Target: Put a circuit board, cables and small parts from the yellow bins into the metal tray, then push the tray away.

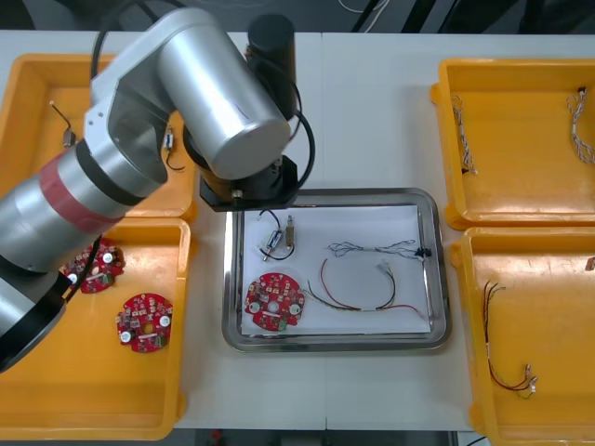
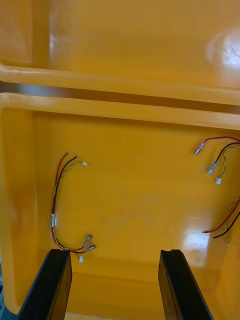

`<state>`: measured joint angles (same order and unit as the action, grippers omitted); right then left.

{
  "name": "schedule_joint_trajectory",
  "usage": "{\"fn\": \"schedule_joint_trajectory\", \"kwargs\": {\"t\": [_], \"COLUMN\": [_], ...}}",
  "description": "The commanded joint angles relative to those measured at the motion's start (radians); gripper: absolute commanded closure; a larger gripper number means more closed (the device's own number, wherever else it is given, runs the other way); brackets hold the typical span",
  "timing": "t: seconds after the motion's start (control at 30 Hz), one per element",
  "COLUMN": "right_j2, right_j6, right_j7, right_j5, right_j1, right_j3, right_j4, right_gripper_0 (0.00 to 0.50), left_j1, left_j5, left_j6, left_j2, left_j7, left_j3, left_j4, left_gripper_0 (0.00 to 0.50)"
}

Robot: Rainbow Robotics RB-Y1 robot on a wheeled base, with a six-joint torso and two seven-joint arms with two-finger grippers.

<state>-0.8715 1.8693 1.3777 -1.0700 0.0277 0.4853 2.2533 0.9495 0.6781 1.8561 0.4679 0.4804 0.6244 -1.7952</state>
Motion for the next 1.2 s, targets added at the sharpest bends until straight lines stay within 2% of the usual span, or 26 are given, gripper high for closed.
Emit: {"fn": "schedule_joint_trajectory", "kwargs": {"t": [0.03,0.23,0.43,0.63,0.83,1.03,1.2], "right_j2": [-0.066,-0.115,-0.126,-0.126,-0.124,-0.104,-0.049], "right_j6": [-0.007,-0.007,-0.007,-0.009,-0.021,-0.019,-0.021], "right_j7": [0.034,0.034,0.035,0.035,0.046,0.07,0.092], "right_j5": [-0.016,-0.027,-0.044,-0.073,-0.084,-0.038,0.035], "right_j1": [0.009,0.046,0.132,0.212,0.344,0.503,0.63], "right_j3": [-0.022,-0.099,-0.211,-0.304,-0.481,-0.723,-0.944], "right_j4": [0.063,0.117,0.183,0.25,0.266,0.276,0.273], "right_gripper_0": [0.0,0.0,0.0,0.0,0.0,0.0,0.0], "left_j1": [-0.009,-0.011,-0.041,-0.117,-0.21,-0.305,-0.38], "left_j5": [0.06,0.139,0.227,0.238,0.244,0.238,0.238], "left_j6": [0.064,0.064,0.064,0.064,0.064,0.064,0.064], "left_j2": [0.083,0.158,0.236,0.299,0.344,0.35,0.348], "left_j7": [-0.048,-0.029,0.041,0.119,0.218,0.307,0.377], "left_j3": [-0.107,-0.198,-0.304,-0.384,-0.476,-0.578,-0.658], "left_j4": [-0.084,-0.128,-0.141,-0.176,-0.207,-0.24,-0.266], "left_gripper_0": [0.0,0.0,0.0,0.0,0.0,0.0,0.0]}}
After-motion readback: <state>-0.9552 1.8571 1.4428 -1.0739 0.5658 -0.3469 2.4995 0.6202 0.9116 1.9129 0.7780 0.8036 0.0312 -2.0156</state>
